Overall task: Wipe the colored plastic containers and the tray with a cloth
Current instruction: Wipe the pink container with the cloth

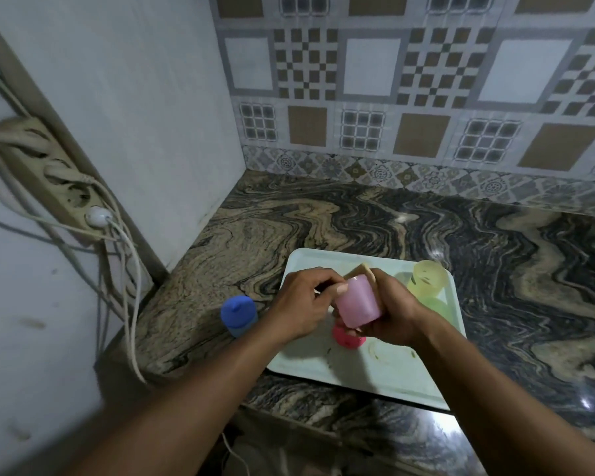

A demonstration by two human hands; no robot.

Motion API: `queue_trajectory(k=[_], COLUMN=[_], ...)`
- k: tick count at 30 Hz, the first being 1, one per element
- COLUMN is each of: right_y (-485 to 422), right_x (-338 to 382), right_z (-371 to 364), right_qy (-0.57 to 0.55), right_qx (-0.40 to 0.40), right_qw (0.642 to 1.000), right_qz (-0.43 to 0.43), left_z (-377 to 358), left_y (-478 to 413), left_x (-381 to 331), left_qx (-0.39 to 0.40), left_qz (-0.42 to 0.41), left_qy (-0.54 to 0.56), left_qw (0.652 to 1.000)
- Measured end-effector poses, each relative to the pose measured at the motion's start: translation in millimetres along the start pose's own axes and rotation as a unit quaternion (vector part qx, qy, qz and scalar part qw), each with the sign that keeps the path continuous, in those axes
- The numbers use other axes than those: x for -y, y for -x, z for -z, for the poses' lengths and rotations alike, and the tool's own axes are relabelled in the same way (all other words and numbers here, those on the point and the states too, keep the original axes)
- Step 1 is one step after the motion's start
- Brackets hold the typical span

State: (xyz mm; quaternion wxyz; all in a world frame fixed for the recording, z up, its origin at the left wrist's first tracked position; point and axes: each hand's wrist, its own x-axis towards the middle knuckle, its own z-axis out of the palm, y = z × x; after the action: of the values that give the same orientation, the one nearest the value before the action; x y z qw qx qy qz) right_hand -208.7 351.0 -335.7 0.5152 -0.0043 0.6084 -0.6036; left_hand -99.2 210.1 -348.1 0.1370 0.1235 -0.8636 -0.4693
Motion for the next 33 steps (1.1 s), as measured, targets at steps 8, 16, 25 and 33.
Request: queue_trajectory(k=[8, 16, 25, 33], right_y=[-8, 4, 8, 4], right_x=[1, 12, 21, 22], right_z=[-19, -8, -9, -18], right_qy=[0.077, -0.051, -0.127, -0.129], right_qx=[-0.106, -0.074, -0.056, -0.062], right_qw=[0.976, 0.99, 0.984, 0.974], right_qz=[0.177, 0.106, 0.112, 0.178], left_z=[24, 19, 22, 29], left_y=[-18, -24, -34, -34], left_x=[-24, -25, -39, -32], left_qx=[0.028, 0.009, -0.02, -0.025], left_qz=[0.037, 0.083, 0.07, 0.142], left_qy=[0.035, 0.163, 0.201, 0.102], left_qw=[0.998, 0.983, 0.977, 0.984])
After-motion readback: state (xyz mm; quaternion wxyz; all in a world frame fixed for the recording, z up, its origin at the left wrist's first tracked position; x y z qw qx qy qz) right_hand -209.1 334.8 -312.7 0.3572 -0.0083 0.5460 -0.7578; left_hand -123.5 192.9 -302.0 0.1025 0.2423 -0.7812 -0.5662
